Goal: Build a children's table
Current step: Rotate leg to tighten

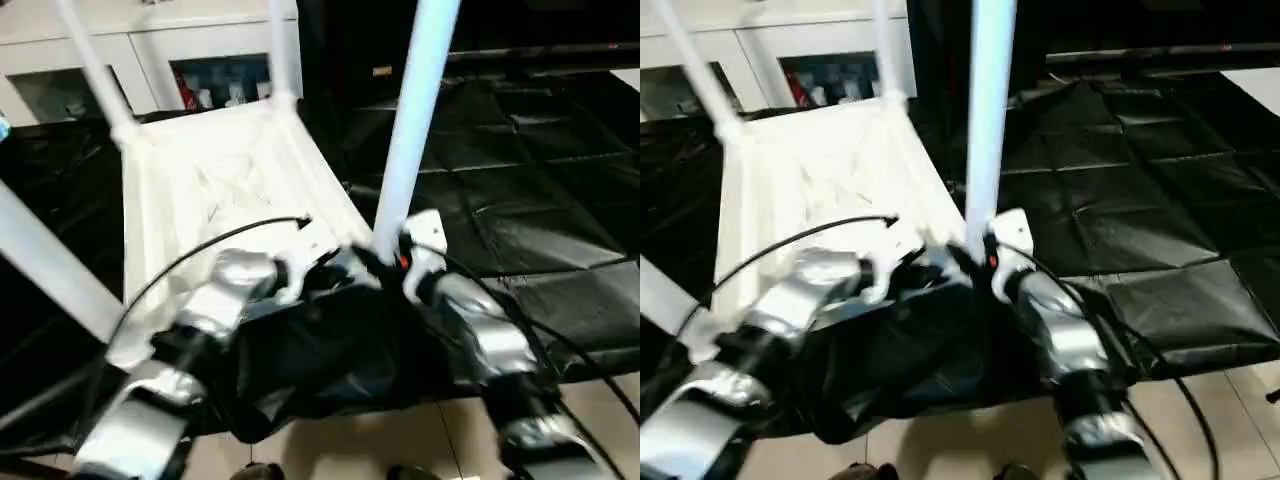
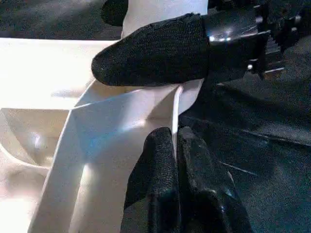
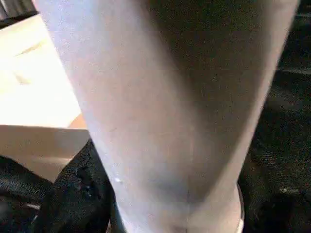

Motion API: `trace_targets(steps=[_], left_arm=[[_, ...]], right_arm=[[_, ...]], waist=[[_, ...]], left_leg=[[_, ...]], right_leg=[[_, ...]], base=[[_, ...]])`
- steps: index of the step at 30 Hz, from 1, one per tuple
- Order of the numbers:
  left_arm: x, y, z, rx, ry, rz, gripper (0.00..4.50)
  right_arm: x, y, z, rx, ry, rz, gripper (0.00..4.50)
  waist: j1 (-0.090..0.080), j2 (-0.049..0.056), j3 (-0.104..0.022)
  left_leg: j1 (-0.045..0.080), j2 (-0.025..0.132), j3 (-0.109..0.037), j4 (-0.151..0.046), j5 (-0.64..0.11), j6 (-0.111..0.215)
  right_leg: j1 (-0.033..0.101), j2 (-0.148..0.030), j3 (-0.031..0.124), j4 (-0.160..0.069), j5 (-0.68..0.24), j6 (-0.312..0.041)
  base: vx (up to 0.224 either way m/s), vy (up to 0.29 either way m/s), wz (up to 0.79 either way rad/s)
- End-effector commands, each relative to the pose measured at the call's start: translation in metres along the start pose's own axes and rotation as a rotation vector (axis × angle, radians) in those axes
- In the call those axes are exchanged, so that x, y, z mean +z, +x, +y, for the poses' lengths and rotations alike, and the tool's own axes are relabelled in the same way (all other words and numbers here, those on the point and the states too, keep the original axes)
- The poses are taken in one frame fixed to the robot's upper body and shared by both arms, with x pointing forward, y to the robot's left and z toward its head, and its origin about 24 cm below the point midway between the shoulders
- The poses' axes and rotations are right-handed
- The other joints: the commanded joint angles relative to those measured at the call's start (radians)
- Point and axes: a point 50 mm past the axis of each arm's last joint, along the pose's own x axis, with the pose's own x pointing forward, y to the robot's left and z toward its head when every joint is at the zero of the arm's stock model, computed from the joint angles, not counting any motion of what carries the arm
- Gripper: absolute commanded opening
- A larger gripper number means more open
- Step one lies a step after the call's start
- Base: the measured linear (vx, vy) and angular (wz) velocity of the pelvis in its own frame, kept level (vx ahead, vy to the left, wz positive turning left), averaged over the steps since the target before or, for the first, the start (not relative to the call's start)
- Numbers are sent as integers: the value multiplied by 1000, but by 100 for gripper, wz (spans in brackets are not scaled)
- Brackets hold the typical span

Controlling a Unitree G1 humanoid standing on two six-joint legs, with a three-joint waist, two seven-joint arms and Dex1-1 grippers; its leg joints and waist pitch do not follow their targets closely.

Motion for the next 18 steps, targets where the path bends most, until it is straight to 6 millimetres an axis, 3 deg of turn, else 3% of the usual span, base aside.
trace_targets(steps=[1, 4, 5, 8, 14, 18], left_arm=[[10, 7, 1, 55, -39, -65, 0], [10, 8, -2, 28, -29, -66, 0], [6, 4, -5, -35, -8, -57, 0], [2, 0, -8, -92, 15, -46, 0], [-13, -19, -16, -291, 74, 5, 0], [-17, -29, -19, -375, 83, 15, 0]], right_arm=[[-27, 5, 31, 120, 59, 97, 270], [-23, 6, 36, 160, 68, 72, 340], [-18, 3, 37, 221, 35, 50, 342], [-14, -1, 34, 281, 5, 31, 352], [-8, -27, 21, 541, -79, 63, 367], [-5, -39, 15, 649, -118, 94, 367]], waist=[[-1, -20, -64], [-1, -18, -65], [-1, -14, -68], [1, -17, -72], [6, -16, -80], [15, -21, -85]], left_leg=[[15, 40, -23, -80, -316, 34], [15, 41, -22, -80, -309, 42], [16, 41, -22, -79, -309, 42], [13, 42, -22, -77, -288, 59], [11, 46, -17, -66, -207, 106], [11, 49, -14, -59, -148, 139]], right_leg=[[33, -31, 23, -77, -366, -183], [32, -30, 23, -76, -348, -187], [34, -31, 23, -75, -339, -191], [39, -32, 22, -70, -303, -200], [46, -31, 20, -56, -188, -244], [48, -31, 17, -42, -120, -279]], base=[[0, 0, 0], [0, 0, 0], [0, 0, 0], [0, 0, 0], [0, 0, 0], [0, 0, 0]])
